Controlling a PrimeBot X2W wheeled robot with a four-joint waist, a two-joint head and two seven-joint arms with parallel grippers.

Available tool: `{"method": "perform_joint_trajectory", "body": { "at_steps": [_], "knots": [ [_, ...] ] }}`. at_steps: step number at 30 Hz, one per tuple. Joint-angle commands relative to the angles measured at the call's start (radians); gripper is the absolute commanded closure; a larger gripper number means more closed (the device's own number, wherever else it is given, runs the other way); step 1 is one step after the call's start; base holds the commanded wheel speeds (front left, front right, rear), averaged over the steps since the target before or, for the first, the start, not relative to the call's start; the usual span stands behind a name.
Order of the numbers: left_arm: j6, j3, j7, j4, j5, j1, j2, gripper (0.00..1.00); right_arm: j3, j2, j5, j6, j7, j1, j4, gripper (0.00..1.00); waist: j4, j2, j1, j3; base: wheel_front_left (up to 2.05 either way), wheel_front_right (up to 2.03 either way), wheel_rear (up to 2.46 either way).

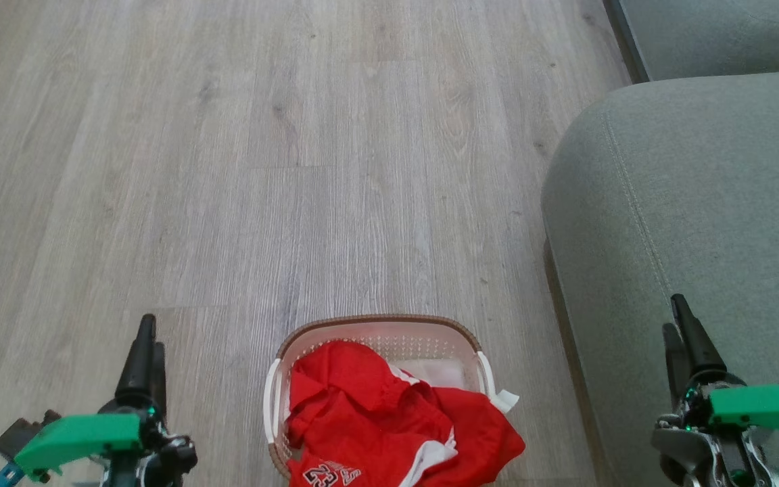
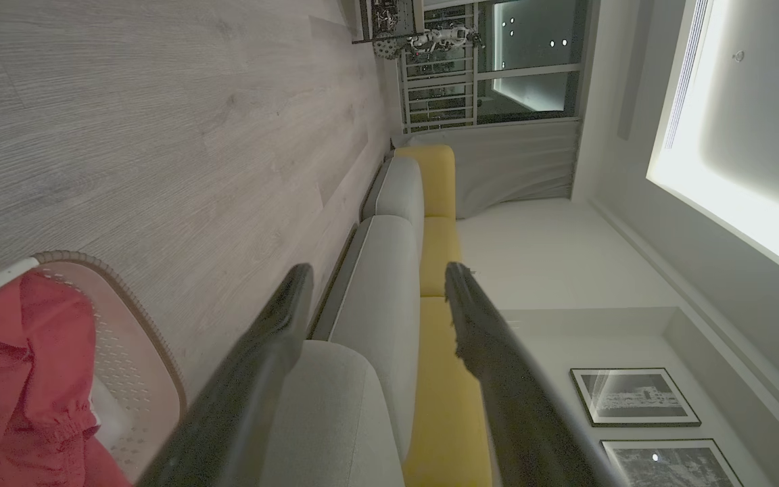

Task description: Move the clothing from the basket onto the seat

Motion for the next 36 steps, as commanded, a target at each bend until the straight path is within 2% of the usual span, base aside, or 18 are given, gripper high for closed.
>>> {"method": "perform_joint_trajectory", "body": {
  "at_steps": [1, 11, 36],
  "knots": [
    [-0.002, -0.002, -0.01, -0.042, 0.024, -0.057, 0.018, 0.0, 0.005, -0.006, -0.022, 0.0, -0.011, -0.04, -0.048, 0.0, 0.0, -0.0001, 0.0, 0.0, 0.0, 0.0, 0.0],
    [-0.002, -0.015, -0.037, -0.071, 0.179, -0.056, 0.021, 0.0, 0.023, -0.007, -0.154, 0.0, -0.037, -0.038, -0.088, 0.0, 0.0, -0.0001, 0.0, 0.0, 0.0, 0.0, 0.0],
    [0.011, -0.051, -0.11, -0.104, 0.627, -0.056, 0.025, 0.0, 0.059, -0.018, -0.602, 0.0, -0.111, -0.031, -0.137, 0.0, 0.002, -0.0001, 0.0, 0.0, 0.0, 0.0, 0.0]
  ]
}}
